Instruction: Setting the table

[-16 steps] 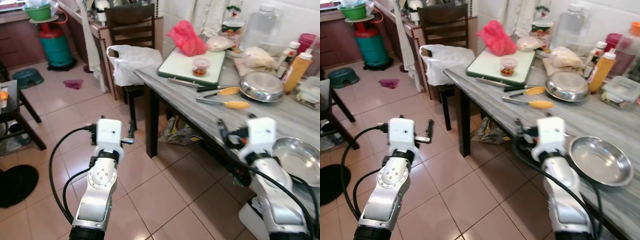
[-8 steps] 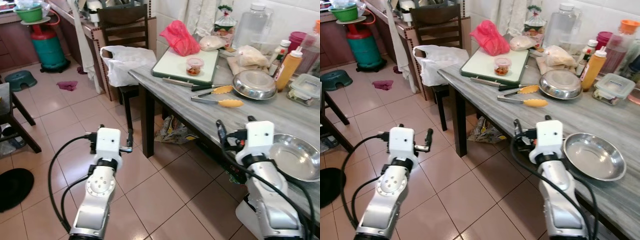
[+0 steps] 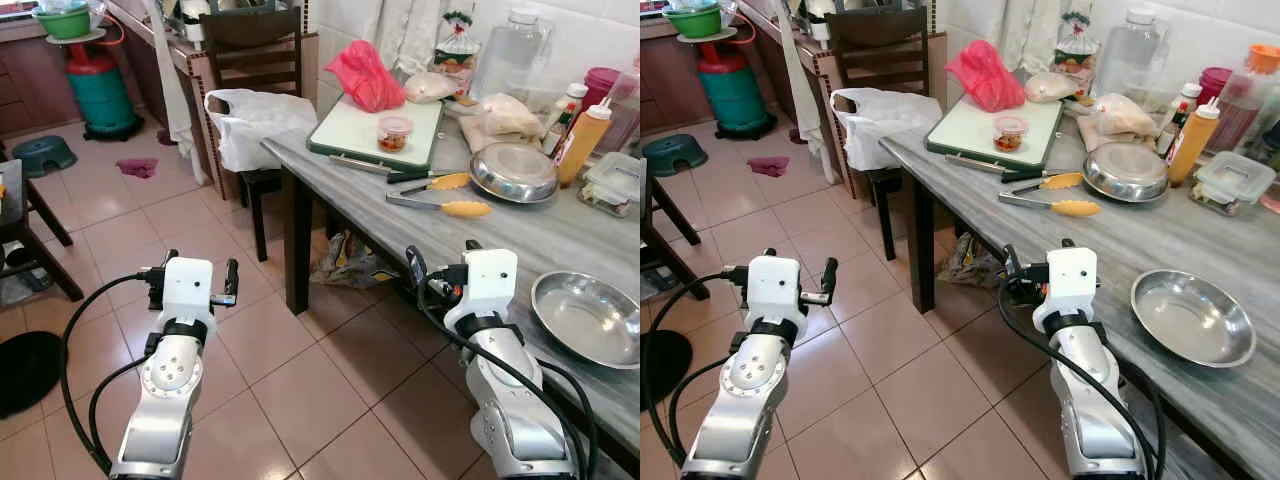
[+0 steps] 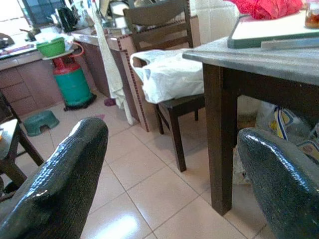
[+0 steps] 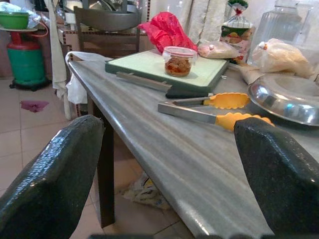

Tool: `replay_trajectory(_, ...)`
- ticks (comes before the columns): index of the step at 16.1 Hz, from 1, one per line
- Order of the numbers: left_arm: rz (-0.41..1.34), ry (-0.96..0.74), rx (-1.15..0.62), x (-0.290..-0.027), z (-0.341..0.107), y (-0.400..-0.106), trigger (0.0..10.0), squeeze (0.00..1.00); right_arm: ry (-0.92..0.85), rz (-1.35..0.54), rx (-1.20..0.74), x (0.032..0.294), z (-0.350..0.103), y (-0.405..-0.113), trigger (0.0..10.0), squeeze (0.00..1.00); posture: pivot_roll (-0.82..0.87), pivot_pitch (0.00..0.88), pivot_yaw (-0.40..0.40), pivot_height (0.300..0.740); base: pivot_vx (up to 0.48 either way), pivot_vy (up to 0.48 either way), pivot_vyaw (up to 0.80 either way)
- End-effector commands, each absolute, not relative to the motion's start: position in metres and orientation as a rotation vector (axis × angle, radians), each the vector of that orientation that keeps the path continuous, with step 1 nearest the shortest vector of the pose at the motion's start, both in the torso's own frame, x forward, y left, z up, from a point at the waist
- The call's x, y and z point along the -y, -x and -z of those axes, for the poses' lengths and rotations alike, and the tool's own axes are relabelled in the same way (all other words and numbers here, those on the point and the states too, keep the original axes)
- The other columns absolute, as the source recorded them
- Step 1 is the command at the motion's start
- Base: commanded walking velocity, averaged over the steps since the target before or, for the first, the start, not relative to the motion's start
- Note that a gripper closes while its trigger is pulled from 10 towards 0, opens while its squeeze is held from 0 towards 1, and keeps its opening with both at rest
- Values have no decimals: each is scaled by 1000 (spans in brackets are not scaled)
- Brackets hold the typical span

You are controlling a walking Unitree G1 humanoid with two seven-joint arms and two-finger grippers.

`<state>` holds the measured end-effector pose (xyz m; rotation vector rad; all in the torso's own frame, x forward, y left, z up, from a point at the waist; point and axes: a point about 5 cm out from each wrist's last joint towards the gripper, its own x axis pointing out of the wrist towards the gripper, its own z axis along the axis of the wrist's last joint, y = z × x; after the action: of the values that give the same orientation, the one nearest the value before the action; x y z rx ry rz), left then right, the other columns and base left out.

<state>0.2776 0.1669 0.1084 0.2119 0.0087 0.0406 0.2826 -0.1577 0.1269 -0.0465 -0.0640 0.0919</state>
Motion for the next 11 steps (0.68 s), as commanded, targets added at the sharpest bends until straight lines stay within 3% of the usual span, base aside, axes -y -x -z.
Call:
replay_trajectory(1,-22,-216,-17,-166,-109,-276,10000,0,31,-68,69,163,-127,-280,10000,0,7,0,9,740,0,0,0)
replay_trajectory(5,8,-220,-39,-156,-101,-271,10000,0,54,-35,61,178,-122,-271,10000,0,-28,0,29,740,0,0,0)
replay_trajectory(7,6,-214,-43,-158,-103,-272,10000,0,6,26,57,185,-125,-273,10000,0,-18,0,1,740,0,0,0)
replay_trajectory(11,-35,-221,-46,-166,-101,-273,10000,0,25,-71,63,162,-125,-278,10000,0,-9,0,-20,740,0,0,0)
